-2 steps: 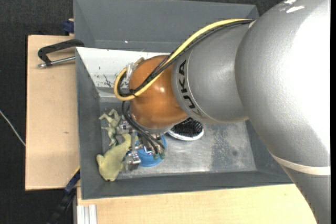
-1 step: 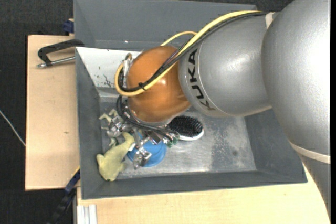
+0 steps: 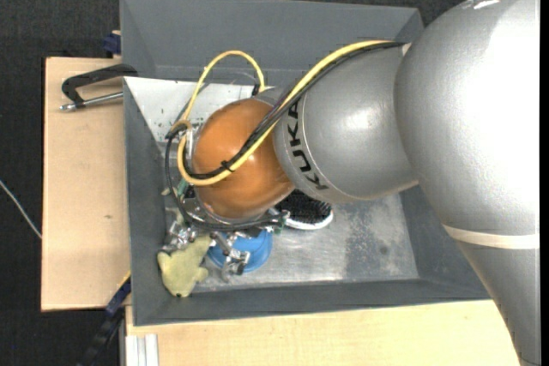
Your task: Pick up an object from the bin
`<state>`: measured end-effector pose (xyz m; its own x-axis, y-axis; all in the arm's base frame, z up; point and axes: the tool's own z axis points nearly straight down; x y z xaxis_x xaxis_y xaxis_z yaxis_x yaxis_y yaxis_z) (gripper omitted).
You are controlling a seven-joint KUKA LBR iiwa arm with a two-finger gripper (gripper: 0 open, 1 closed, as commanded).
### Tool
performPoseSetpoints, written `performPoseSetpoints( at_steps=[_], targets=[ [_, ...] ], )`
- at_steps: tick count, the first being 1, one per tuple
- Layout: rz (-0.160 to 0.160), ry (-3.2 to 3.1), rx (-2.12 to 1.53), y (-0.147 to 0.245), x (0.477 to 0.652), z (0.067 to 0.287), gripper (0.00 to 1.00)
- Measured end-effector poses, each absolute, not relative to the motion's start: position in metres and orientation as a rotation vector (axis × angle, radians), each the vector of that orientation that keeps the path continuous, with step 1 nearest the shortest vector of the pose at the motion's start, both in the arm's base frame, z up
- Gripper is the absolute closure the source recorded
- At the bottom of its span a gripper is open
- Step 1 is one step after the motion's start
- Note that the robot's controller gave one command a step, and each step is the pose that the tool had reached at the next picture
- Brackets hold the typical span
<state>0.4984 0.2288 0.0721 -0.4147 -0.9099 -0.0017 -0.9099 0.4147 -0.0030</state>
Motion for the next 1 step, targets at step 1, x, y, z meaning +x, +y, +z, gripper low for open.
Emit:
performPoseSetpoints(
  at_steps=[1],
  targets=[
    [0.001, 2.642, -1.693, 0.2292, 0.4995, 0.0732, 0.00]
  ],
)
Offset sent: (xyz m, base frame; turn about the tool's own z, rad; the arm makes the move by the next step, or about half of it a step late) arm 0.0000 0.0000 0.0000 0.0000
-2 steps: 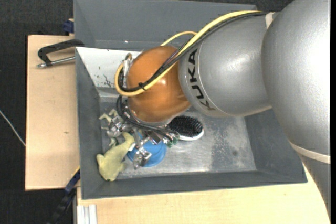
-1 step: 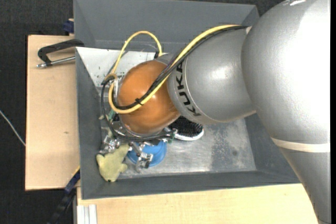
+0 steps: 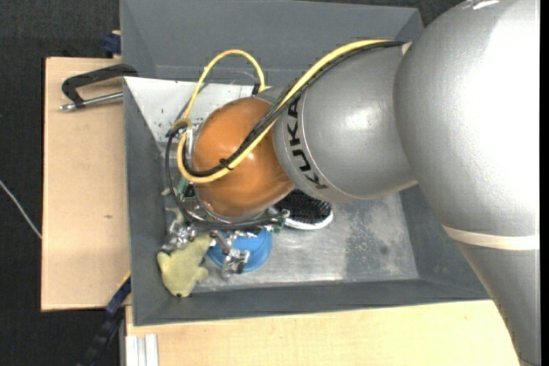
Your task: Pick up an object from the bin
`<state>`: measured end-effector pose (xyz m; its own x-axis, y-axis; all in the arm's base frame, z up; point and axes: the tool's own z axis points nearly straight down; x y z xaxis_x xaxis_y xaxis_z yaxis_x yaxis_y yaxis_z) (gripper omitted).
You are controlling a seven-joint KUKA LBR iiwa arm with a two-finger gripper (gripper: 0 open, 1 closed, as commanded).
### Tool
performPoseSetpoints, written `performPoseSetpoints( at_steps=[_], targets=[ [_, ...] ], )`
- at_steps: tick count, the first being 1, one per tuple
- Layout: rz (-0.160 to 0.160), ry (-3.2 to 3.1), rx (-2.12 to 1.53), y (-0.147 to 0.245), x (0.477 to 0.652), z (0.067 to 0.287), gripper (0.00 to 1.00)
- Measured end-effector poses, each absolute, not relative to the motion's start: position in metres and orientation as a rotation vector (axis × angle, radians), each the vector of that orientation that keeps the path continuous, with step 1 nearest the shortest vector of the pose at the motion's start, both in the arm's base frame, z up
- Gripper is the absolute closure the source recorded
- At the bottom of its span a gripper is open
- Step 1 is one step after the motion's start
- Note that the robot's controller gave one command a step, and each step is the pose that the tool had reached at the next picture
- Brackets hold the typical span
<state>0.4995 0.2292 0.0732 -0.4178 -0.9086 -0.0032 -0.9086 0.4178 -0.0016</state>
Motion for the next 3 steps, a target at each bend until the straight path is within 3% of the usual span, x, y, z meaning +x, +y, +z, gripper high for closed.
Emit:
performPoseSetpoints(
  at_steps=[1, 2, 3],
  targets=[
    [-0.002, 2.641, -1.692, 0.229, 0.501, 0.076, 1.00],
    [0.001, 2.639, -1.688, 0.231, 0.503, 0.102, 1.00],
    [0.001, 2.640, -1.685, 0.234, 0.505, 0.147, 1.00]
  ],
)
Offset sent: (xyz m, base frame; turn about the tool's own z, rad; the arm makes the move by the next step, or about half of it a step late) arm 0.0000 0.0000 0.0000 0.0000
